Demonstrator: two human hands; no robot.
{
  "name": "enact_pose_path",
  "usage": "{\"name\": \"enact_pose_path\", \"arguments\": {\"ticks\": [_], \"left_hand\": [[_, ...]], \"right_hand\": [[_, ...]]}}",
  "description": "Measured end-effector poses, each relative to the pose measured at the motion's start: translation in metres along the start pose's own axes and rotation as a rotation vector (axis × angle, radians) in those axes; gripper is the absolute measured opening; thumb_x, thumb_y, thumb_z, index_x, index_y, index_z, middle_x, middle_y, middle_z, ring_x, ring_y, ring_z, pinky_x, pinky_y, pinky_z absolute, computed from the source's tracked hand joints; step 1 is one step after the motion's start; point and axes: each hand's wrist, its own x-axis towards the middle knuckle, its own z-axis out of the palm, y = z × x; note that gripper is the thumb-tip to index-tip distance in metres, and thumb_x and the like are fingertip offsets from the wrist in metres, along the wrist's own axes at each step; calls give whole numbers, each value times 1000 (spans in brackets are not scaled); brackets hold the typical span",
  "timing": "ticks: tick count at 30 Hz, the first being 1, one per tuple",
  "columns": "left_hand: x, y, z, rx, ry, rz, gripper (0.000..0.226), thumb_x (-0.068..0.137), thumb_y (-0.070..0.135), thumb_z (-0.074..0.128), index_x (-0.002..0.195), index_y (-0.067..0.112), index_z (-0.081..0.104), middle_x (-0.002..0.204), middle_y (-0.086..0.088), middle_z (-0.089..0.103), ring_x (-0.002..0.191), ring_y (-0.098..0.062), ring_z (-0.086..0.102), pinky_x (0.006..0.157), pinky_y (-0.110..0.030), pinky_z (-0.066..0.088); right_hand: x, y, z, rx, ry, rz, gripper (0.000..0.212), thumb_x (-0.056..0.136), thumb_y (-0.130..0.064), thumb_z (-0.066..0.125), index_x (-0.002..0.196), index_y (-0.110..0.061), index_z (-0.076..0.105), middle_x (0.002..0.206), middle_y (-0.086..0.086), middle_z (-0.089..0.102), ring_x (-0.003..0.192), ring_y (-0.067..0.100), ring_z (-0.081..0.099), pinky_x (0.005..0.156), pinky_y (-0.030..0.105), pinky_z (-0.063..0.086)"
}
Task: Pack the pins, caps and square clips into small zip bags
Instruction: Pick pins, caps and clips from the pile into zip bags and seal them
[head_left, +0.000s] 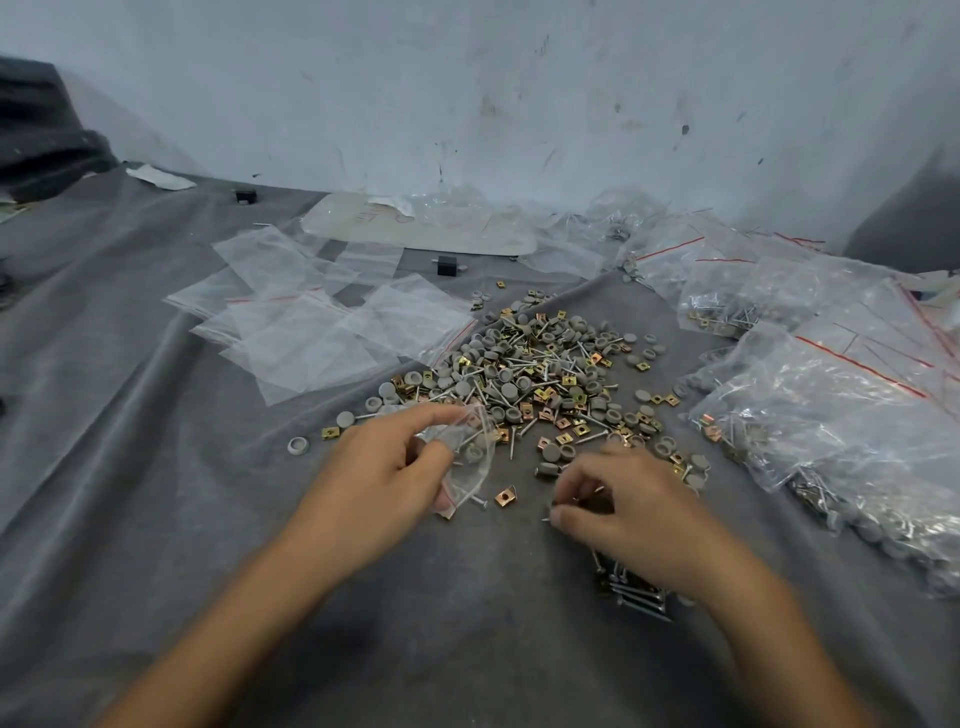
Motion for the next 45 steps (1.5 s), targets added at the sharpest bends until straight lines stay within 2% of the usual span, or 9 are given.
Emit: {"name": "enact_pose_path", "arguments": {"ticks": [11, 18, 22, 26, 28, 33, 36, 41, 45], "left_hand": [[-1, 1, 0, 36, -20, -31, 43, 81, 47, 40, 117, 51, 64, 64, 9, 73, 65, -9, 70, 75, -42, 59], [-1, 0, 1, 64, -29, -19, 44, 86, 35, 42, 121, 50, 63, 64, 11, 73, 63, -12, 69, 70, -45, 59], [-1, -2, 1, 56, -30, -24, 45, 85, 36, 41, 121, 50, 64, 63, 10, 72, 62, -13, 69, 68, -46, 59], [-1, -2, 3, 39, -52, -23, 43, 83, 40, 40, 117, 55, 62, 65, 9, 74, 64, -10, 70, 71, -45, 60], [0, -3, 5, 42, -61, -21, 42, 85, 35, 42, 117, 54, 62, 65, 8, 74, 63, -11, 70, 70, -45, 59], [-2, -5, 10, 87, -87, -16, 44, 87, 33, 43, 125, 45, 62, 65, 9, 73, 60, -9, 67, 67, -44, 57], [-2, -4, 11, 103, -102, -9, 46, 86, 36, 43, 127, 45, 60, 66, 13, 73, 61, -11, 67, 67, -42, 58], [-4, -4, 11, 115, -109, 15, 46, 87, 37, 43, 129, 43, 61, 67, 15, 72, 62, -7, 67, 68, -41, 58], [-4, -4, 10, 124, -104, 17, 46, 86, 38, 42, 128, 44, 60, 66, 16, 72, 61, -6, 66, 64, -37, 57]], "right_hand": [[-2, -7, 8, -212, 1, -45, 6, 101, -35, 53, 99, -38, 49, 95, -20, 55, 95, 8, 48, 91, 37, 43], [-2, -8, 8, 26, 149, -15, 12, 98, -31, 61, 97, -37, 51, 85, -19, 56, 86, 2, 52, 75, 33, 45], [-4, 3, 2, -197, 15, 36, 19, 91, -53, 61, 86, -38, 50, 89, -18, 51, 89, 2, 44, 78, 29, 38], [-4, 5, 2, -258, -69, 31, 17, 96, -50, 54, 85, -38, 50, 91, -18, 47, 91, 1, 39, 80, 28, 35], [-3, 2, 3, -185, -28, -4, 14, 98, -46, 54, 87, -37, 55, 90, -18, 52, 89, -1, 43, 76, 24, 36], [-3, -12, 4, 408, 166, -38, 11, 94, -38, 64, 86, -30, 65, 68, -10, 62, 57, 2, 52, 54, 24, 42], [-3, -25, 16, 403, 173, -102, 12, 88, -39, 68, 82, -29, 65, 66, -8, 62, 56, 1, 51, 51, 18, 40], [2, -32, 34, 265, 163, -105, 18, 89, -44, 69, 79, -30, 64, 69, -10, 64, 60, 8, 57, 53, 25, 43], [5, -32, 30, 381, 203, -177, 8, 94, -38, 68, 87, -32, 70, 67, -3, 63, 57, 7, 52, 53, 26, 41]]}}
